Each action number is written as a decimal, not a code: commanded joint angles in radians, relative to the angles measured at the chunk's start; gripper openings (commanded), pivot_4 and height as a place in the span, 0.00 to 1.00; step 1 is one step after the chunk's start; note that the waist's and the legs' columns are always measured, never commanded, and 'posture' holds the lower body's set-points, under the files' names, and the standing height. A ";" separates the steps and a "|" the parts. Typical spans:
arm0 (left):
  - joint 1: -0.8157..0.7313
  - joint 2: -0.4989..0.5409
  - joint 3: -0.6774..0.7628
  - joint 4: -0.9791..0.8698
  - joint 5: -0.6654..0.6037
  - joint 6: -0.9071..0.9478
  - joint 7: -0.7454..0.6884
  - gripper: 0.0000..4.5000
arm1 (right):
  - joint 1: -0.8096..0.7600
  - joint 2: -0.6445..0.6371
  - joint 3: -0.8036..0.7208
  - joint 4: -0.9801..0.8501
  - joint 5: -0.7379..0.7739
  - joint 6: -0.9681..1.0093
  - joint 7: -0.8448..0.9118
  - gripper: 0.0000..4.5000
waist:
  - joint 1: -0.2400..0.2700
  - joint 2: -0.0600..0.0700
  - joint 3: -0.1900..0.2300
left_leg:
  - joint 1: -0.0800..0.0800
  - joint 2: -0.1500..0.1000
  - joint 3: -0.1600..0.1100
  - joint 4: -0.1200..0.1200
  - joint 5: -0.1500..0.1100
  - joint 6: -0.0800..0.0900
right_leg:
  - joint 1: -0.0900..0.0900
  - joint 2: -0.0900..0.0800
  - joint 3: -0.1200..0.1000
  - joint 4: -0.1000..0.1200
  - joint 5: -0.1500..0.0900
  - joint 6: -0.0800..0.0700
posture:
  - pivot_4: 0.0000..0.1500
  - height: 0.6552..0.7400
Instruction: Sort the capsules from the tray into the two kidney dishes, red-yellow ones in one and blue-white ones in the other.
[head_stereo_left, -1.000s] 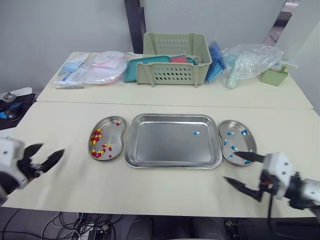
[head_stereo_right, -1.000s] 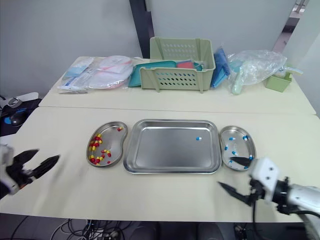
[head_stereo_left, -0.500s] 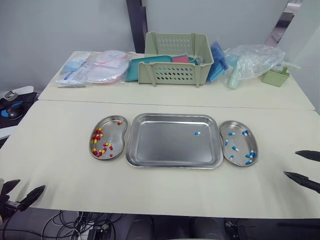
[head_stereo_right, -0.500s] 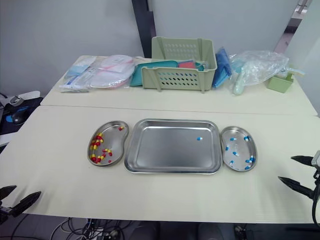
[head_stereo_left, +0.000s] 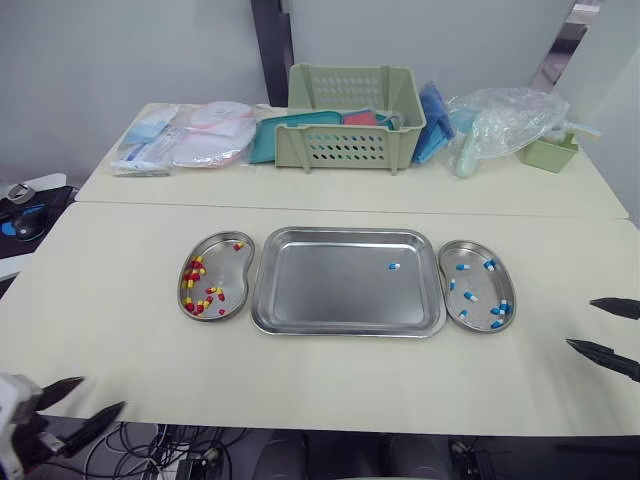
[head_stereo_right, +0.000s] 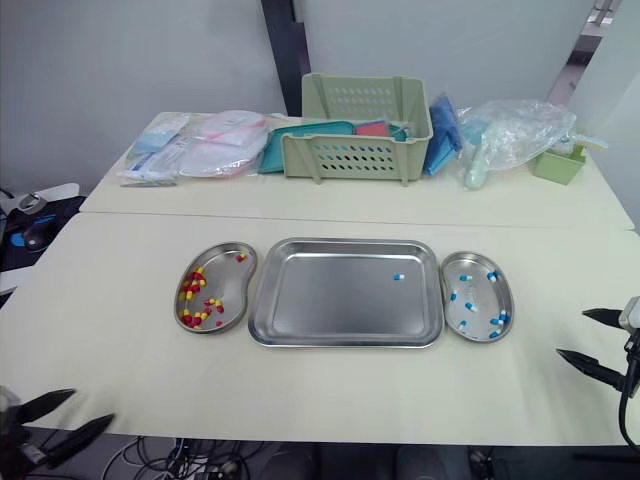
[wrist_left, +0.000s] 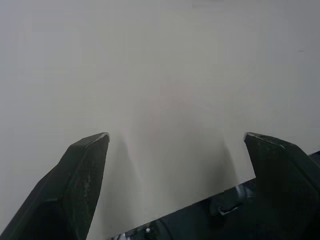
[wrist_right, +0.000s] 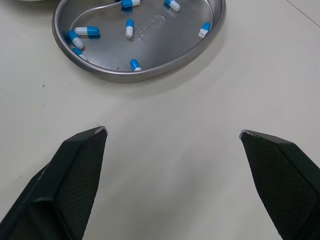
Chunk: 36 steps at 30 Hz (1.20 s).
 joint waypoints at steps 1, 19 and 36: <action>-0.009 -0.041 -0.051 -0.134 -0.048 -0.076 -0.037 0.99 | 0.017 -0.013 -0.035 -0.011 -0.006 -0.019 0.016 1.00 | 0.002 0.000 0.000 | 0.000 0.000 0.000 0.000 0.000 0.000 | 0.000 0.000 0.000 0.000 0.000 0.000 | 1.00 1.00; -0.207 -0.193 -0.403 -0.236 -0.072 -0.156 -0.028 0.99 | 0.071 0.009 -0.105 -0.110 0.014 0.020 0.009 1.00 | -0.001 0.001 0.000 | 0.000 0.000 0.000 0.001 0.000 0.000 | 0.001 0.000 0.000 0.000 0.000 0.000 | 1.00 1.00; -0.246 -0.179 -0.458 -0.224 -0.059 -0.192 0.008 1.00 | -0.288 0.034 0.334 -0.621 0.174 0.331 -0.214 0.55 | 0.011 0.001 0.000 | -0.004 -0.001 -0.004 0.002 0.000 0.001 | 0.000 0.000 -0.003 -0.004 0.000 0.000 | 1.00 1.00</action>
